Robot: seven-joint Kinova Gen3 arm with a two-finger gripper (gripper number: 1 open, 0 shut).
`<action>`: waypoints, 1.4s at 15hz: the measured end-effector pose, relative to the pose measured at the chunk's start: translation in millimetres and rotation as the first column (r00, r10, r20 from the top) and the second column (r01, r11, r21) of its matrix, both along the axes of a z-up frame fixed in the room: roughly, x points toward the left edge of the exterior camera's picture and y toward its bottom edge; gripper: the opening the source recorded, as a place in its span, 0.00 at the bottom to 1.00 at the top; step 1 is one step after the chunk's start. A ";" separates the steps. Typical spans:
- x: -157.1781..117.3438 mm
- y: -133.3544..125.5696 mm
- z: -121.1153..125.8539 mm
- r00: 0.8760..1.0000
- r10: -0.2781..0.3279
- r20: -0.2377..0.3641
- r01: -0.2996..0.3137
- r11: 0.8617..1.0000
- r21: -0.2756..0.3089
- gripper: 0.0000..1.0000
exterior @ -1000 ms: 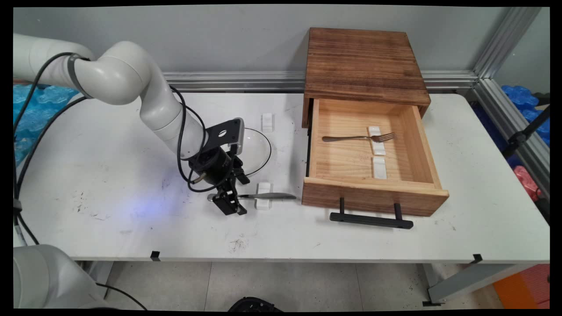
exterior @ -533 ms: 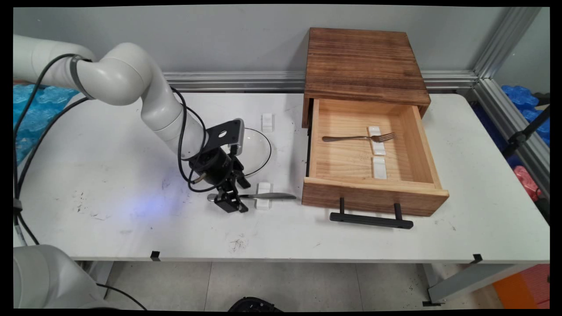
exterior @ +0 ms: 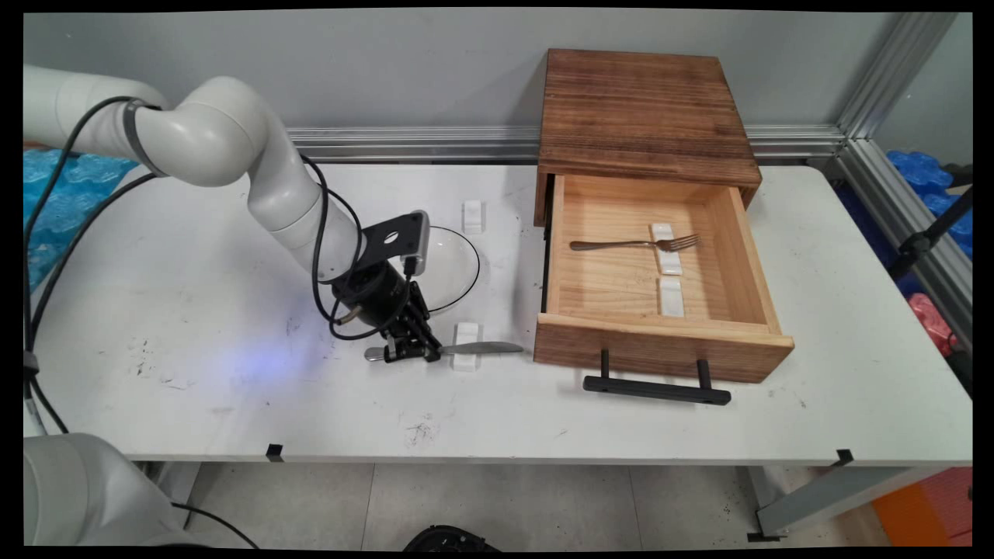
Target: Place the picked object into the drawer
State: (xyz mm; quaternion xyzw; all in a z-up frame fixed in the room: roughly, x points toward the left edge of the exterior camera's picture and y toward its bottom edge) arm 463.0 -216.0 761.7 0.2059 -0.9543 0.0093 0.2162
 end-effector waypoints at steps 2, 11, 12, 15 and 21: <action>0.8 0.3 0.1 1.000 -0.003 0.000 0.003 1.000 0.000 0.00; 0.9 2.9 13.0 1.000 -0.021 -0.011 0.020 1.000 -0.006 0.00; 0.7 3.1 15.0 1.000 -0.022 -0.013 0.022 1.000 -0.007 0.00; 1.1 3.5 26.7 0.999 -0.031 -0.018 0.031 0.999 -0.016 0.00; 6.8 -0.7 51.5 0.999 -0.044 -0.017 0.044 0.998 -0.040 0.00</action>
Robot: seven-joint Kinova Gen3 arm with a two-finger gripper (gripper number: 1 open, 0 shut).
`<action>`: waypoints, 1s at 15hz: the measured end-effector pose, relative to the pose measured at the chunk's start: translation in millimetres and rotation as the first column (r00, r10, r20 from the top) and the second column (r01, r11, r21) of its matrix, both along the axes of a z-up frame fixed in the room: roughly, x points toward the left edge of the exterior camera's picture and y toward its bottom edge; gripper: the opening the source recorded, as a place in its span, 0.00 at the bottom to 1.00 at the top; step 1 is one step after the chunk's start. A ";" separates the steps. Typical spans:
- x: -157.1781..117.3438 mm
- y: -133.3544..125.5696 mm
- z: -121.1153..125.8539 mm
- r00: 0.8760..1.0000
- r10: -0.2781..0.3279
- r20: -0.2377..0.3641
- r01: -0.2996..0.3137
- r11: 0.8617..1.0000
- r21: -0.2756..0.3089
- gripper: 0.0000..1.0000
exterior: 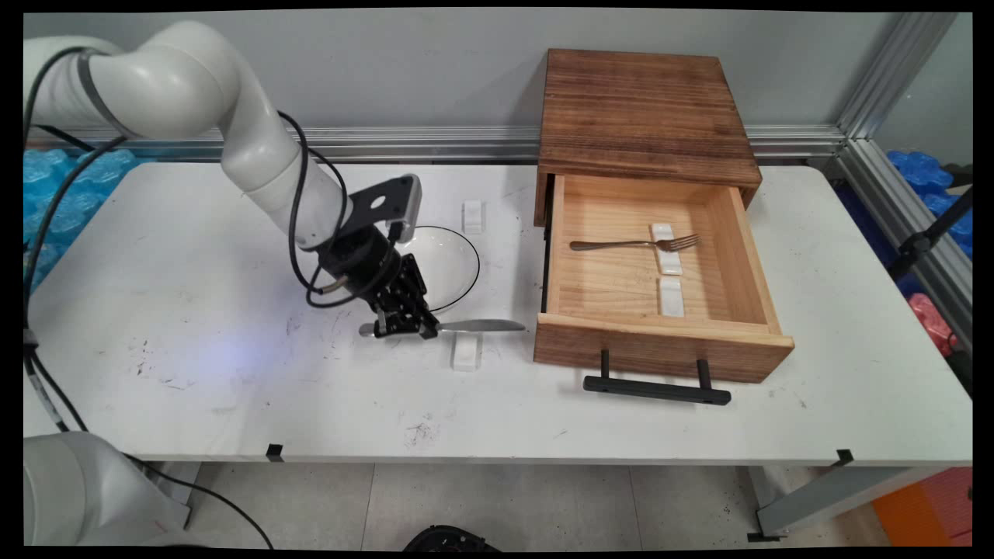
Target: Place the picked object into the drawer
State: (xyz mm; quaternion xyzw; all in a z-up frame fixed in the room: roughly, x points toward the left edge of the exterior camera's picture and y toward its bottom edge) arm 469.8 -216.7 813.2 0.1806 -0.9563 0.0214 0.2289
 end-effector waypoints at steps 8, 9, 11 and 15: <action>10.8 -20.4 44.8 0.999 -0.040 0.006 0.040 0.998 -0.045 0.00; 10.3 -25.5 52.2 0.999 -0.047 0.005 0.047 0.997 -0.053 0.00; 7.1 -34.3 63.1 0.998 -0.056 0.000 0.056 0.996 -0.066 0.00; -5.2 -51.7 82.2 0.997 -0.072 -0.008 0.071 0.994 -0.087 0.00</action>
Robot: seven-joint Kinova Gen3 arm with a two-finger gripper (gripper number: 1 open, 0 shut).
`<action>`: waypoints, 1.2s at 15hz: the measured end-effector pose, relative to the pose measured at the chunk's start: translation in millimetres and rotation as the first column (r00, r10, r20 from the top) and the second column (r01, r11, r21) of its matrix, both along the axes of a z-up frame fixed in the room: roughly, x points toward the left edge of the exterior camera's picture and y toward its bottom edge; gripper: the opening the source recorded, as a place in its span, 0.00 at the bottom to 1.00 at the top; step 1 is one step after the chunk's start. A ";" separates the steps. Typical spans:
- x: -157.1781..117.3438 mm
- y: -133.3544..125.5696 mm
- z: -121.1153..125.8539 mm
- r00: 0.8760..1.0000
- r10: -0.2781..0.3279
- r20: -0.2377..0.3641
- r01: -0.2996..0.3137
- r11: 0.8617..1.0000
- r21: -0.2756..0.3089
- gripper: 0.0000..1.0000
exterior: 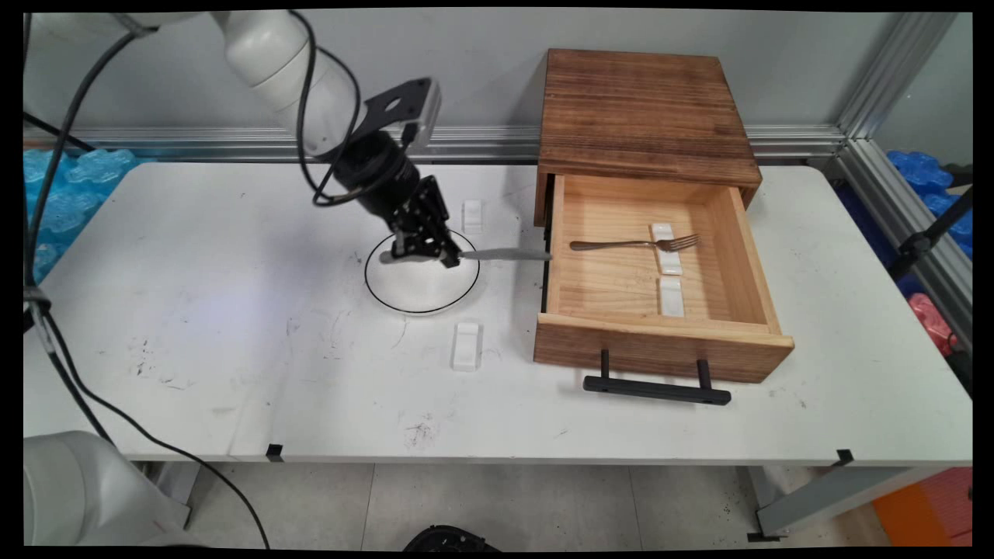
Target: Place the picked object into the drawer
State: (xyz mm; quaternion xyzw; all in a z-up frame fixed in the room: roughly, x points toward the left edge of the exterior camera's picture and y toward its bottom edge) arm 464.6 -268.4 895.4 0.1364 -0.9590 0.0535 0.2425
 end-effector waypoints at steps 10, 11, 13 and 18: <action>-69.4 -49.8 40.4 0.999 -0.021 -0.043 0.019 0.999 -0.047 0.00; -76.5 -53.8 41.9 0.999 -0.021 -0.046 0.019 0.999 -0.050 0.00; -90.6 -61.2 43.8 0.998 -0.024 -0.051 0.021 0.998 -0.055 0.00; -133.6 -82.4 38.7 0.998 -0.045 -0.042 0.042 0.997 -0.071 0.00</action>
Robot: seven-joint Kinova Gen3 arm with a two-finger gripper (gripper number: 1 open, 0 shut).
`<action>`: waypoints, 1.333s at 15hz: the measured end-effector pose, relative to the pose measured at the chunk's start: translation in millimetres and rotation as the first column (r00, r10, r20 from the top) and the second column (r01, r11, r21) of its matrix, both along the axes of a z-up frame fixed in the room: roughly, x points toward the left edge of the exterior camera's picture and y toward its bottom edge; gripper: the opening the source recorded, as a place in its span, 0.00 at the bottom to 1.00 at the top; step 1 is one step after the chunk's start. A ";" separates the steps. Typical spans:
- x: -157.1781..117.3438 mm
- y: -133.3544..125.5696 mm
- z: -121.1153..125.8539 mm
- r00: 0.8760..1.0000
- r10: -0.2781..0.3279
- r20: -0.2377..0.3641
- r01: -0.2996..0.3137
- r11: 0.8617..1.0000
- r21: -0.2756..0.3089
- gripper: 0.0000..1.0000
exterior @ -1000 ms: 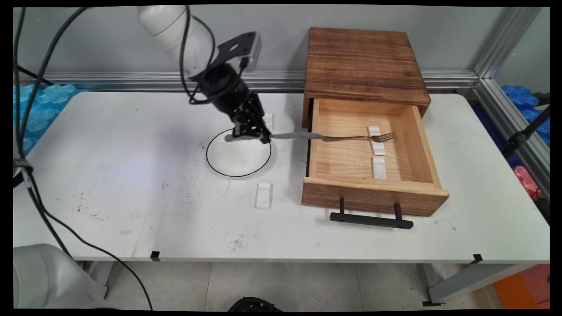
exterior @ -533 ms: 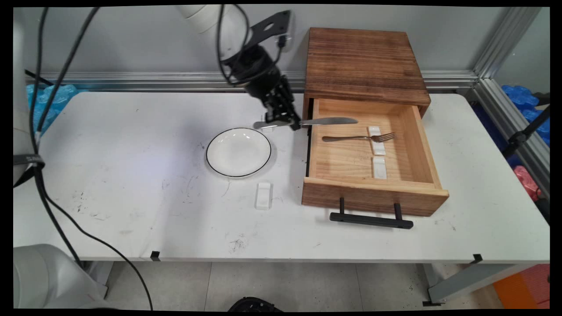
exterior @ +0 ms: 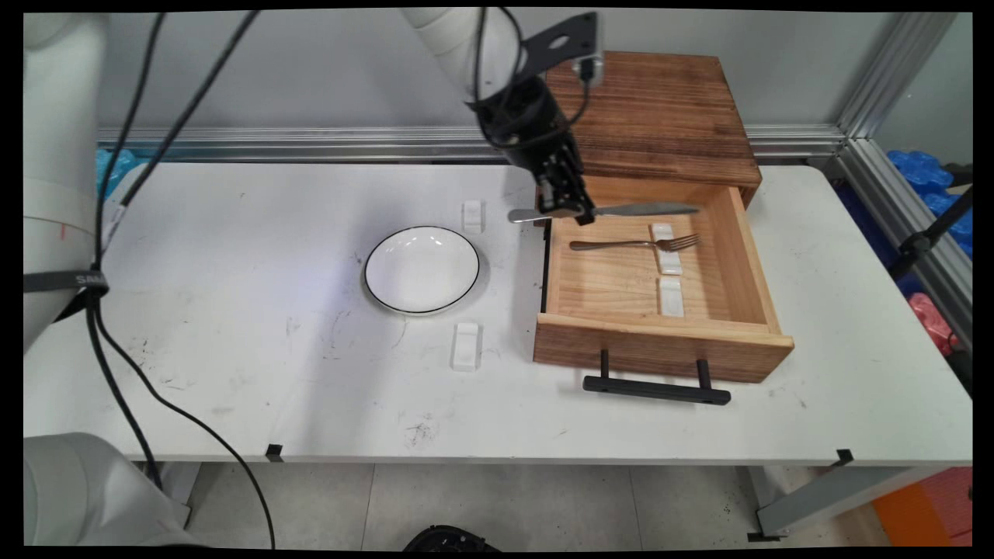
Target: Place the picked object into the drawer
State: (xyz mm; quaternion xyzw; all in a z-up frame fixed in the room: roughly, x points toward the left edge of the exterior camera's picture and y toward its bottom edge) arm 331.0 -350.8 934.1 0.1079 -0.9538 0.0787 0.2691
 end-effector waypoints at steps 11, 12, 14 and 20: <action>-70.6 -32.6 -32.4 0.998 -0.038 0.049 0.038 0.999 0.001 0.00; -76.4 -35.0 -34.6 0.998 -0.038 0.052 0.038 0.999 0.003 0.00; -82.9 -37.6 -38.1 0.998 -0.036 0.057 0.035 0.999 0.008 0.00; -94.9 -38.6 -53.0 0.997 -0.023 0.070 0.020 0.999 0.040 0.00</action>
